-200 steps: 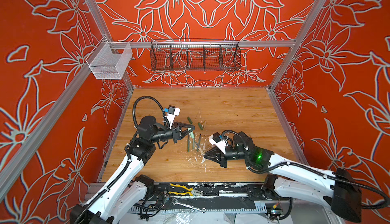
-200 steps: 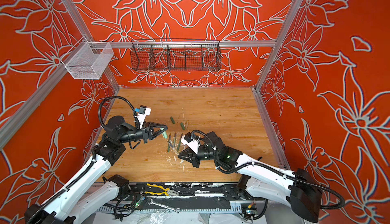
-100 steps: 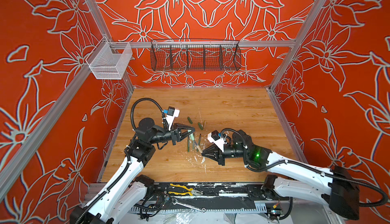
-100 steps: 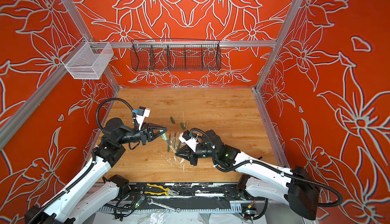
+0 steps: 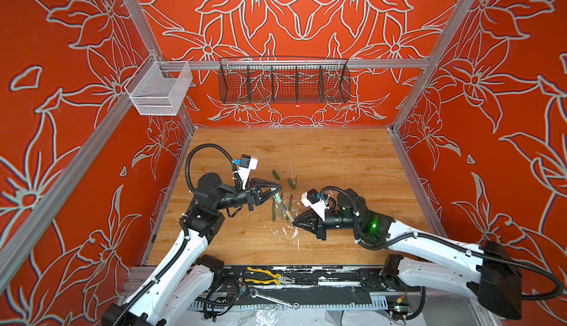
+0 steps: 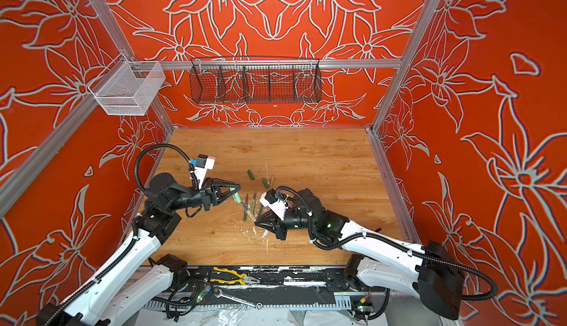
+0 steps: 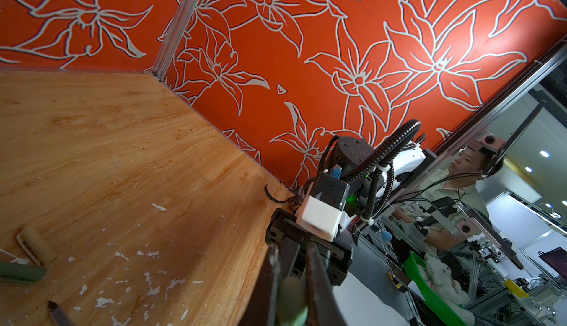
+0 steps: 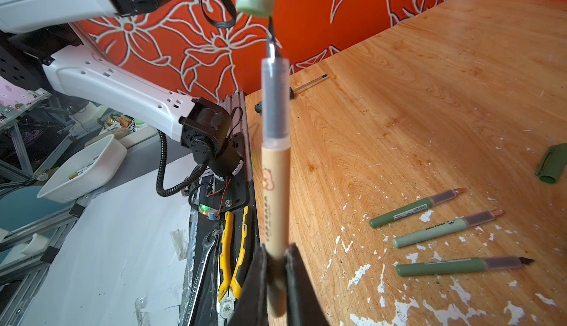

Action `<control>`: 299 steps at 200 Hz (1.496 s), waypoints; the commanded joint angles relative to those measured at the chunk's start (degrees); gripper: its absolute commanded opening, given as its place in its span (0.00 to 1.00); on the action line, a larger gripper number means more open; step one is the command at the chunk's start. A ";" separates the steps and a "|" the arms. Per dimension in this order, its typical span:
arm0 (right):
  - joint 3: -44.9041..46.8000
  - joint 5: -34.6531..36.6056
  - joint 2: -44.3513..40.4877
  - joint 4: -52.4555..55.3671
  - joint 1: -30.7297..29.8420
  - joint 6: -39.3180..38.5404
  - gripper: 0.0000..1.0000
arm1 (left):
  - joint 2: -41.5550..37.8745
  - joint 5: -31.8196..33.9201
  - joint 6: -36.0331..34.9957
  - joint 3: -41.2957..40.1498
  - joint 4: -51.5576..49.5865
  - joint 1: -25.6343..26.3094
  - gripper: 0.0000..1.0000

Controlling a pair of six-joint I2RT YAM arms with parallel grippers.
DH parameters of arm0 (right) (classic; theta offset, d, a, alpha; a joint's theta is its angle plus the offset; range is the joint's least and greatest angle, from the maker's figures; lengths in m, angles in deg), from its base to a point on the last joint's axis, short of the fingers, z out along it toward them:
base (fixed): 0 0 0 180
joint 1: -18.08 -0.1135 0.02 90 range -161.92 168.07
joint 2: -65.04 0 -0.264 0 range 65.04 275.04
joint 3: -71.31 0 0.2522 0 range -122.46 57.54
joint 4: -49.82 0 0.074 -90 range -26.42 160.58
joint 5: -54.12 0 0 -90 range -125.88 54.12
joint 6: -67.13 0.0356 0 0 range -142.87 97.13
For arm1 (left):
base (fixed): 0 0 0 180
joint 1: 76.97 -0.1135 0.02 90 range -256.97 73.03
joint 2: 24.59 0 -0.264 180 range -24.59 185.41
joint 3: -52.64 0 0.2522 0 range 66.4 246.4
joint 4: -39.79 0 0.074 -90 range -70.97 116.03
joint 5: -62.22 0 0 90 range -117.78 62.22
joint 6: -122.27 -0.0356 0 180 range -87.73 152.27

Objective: Insert pens into pen caps
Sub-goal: Put on the pen cap to the pen.

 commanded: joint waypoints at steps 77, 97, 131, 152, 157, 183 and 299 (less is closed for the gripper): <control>-3.07 0.34 -1.34 -2.19 -0.50 -0.60 0.00 | -0.01 0.46 1.24 -2.55 5.86 -0.32 0.00; -3.32 1.60 -1.67 -2.31 -0.50 -0.33 0.00 | 0.03 0.47 1.63 -3.00 6.79 -0.28 0.00; -4.54 4.13 -0.76 -3.40 -0.51 2.28 0.00 | 0.12 0.86 2.42 -3.74 8.48 -0.13 0.00; -4.02 4.44 -0.53 -5.84 -0.53 3.72 0.00 | 0.26 1.03 2.64 -4.05 9.13 -0.12 0.00; -4.08 4.52 -0.43 -6.11 -0.53 3.91 0.00 | 0.26 1.15 2.59 -4.11 9.13 -0.04 0.00; -4.63 4.02 0.23 -6.76 -0.54 4.39 0.00 | 0.34 1.63 2.63 -4.57 9.99 0.14 0.00; -6.64 4.22 3.53 -9.79 -0.71 5.61 0.00 | 1.34 1.56 3.35 -4.66 11.08 0.48 0.00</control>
